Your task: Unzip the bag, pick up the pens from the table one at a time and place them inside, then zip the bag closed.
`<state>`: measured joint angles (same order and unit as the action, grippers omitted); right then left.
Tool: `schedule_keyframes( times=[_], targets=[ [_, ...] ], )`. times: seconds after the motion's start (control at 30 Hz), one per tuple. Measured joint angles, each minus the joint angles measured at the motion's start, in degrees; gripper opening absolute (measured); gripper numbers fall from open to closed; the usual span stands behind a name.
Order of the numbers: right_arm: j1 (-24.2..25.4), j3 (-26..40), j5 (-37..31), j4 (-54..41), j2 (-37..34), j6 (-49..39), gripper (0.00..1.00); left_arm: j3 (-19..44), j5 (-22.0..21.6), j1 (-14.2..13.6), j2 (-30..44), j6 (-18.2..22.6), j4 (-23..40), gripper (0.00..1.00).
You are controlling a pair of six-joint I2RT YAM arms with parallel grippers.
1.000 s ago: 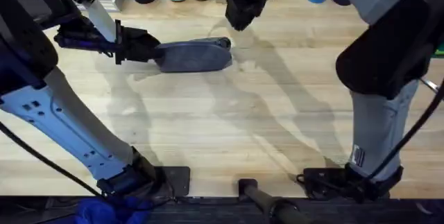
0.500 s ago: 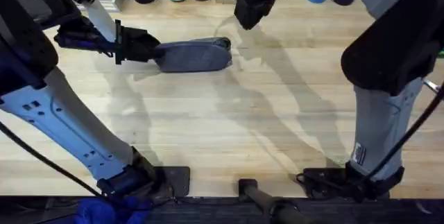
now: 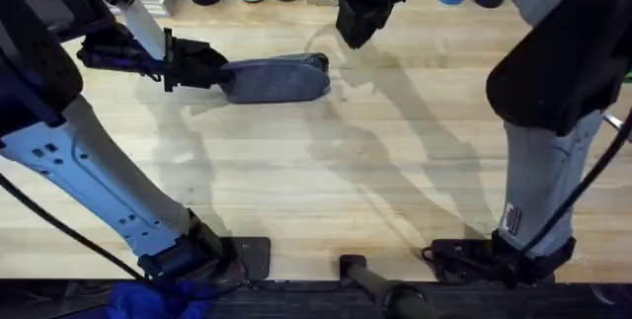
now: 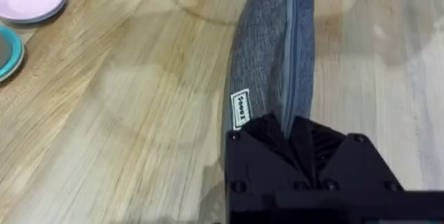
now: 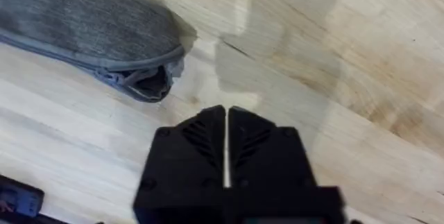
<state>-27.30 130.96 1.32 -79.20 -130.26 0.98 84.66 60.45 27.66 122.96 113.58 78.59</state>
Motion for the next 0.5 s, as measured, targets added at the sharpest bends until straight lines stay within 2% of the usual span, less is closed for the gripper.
schedule_keyframes(
  times=[0.03, 0.07, 0.2, 0.23, 0.3, 0.5],
  targets=[
    [0.1, 0.0, 0.0, 0.0, 0.0, 0.0, 0.116, 0.0, 0.0, 0.0, 0.0, 0.0, 0.0, 0.041],
    [0.1, 0.0, 0.0, 0.0, 0.0, 0.0, 0.241, 0.0, 0.0, 0.0, 0.0, 0.0, 0.0, 0.041],
    [0.2, 0.0, 0.0, 0.0, 0.0, -0.2, 0.827, 0.0, 0.0, 0.0, 0.0, 0.0, 0.0, 0.041],
    [0.2, 0.0, 0.0, 0.0, 0.0, -0.3, 0.948, 0.0, 0.0, 0.0, 0.0, 0.0, 0.0, 0.041],
    [0.2, 0.0, 0.0, 0.0, 0.1, -0.4, 0.993, 0.0, 0.0, 0.0, 0.0, 0.0, 0.0, 0.041],
    [0.2, -0.2, 0.0, -0.3, 2.4, -0.4, 0.995, 0.0, 0.0, 0.0, 0.0, 0.0, 0.0, 0.041]
  ],
)
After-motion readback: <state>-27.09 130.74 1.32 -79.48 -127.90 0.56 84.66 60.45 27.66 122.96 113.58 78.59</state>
